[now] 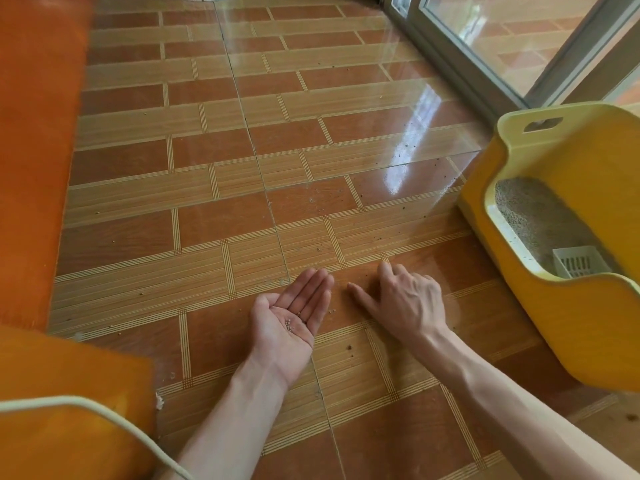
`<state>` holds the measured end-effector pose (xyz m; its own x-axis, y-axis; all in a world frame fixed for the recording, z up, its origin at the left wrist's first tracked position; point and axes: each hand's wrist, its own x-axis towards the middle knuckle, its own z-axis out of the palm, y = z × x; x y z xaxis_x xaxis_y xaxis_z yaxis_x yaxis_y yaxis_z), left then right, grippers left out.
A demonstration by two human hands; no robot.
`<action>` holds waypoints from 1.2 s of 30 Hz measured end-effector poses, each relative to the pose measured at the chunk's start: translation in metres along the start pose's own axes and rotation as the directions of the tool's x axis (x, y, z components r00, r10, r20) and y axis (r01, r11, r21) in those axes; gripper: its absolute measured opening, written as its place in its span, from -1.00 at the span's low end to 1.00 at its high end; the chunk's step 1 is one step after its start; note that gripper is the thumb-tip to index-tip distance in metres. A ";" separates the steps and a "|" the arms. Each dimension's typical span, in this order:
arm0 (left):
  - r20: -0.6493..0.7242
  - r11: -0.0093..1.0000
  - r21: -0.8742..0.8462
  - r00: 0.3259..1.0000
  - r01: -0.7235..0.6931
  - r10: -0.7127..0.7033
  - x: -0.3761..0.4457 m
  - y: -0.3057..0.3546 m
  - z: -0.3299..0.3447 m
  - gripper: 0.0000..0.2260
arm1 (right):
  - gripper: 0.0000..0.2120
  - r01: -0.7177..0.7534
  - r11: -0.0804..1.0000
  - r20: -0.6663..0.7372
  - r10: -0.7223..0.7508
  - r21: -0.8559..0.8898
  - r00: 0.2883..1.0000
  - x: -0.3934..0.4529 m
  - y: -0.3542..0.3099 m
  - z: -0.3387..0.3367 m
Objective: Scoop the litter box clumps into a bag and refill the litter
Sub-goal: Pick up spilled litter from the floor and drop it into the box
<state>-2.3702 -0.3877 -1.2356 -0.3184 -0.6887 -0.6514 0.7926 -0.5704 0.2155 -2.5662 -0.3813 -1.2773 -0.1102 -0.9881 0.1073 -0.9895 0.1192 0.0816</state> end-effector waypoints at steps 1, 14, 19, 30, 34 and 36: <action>-0.001 1.000 0.000 1.000 -0.001 0.001 0.000 0.000 0.000 -0.52 | -0.39 0.017 1.000 -0.001 -0.017 0.011 1.000 0.004 -0.004 0.001; -0.010 1.000 -0.022 1.000 -0.021 0.020 0.000 0.006 -0.006 -0.52 | -0.84 0.091 0.994 0.114 -0.084 -0.058 0.990 0.010 0.011 0.001; -0.009 0.999 -0.021 1.000 -0.027 0.027 0.001 0.002 -0.006 -0.52 | -0.92 0.118 0.990 0.130 -0.108 -0.079 0.986 -0.005 0.017 -0.006; -0.002 1.000 0.011 1.000 -0.004 0.004 0.002 -0.005 -0.005 -0.52 | -0.91 0.242 0.970 0.184 -0.231 -0.039 0.956 -0.036 0.020 -0.014; 0.005 1.000 0.015 1.000 0.001 -0.001 0.002 -0.008 -0.005 -0.52 | -0.85 0.243 0.970 0.319 -0.227 -0.012 0.920 -0.037 0.012 -0.022; 0.012 1.000 0.020 1.000 0.001 -0.001 0.001 -0.009 -0.005 -0.52 | -0.86 0.187 0.981 0.331 -0.193 0.051 0.924 -0.035 0.009 -0.026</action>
<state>-2.3747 -0.3815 -1.2422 -0.3259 -0.6933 -0.6428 0.7816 -0.5801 0.2294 -2.5690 -0.3431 -1.2548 0.0587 -0.9678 -0.2448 -0.9961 -0.0730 0.0496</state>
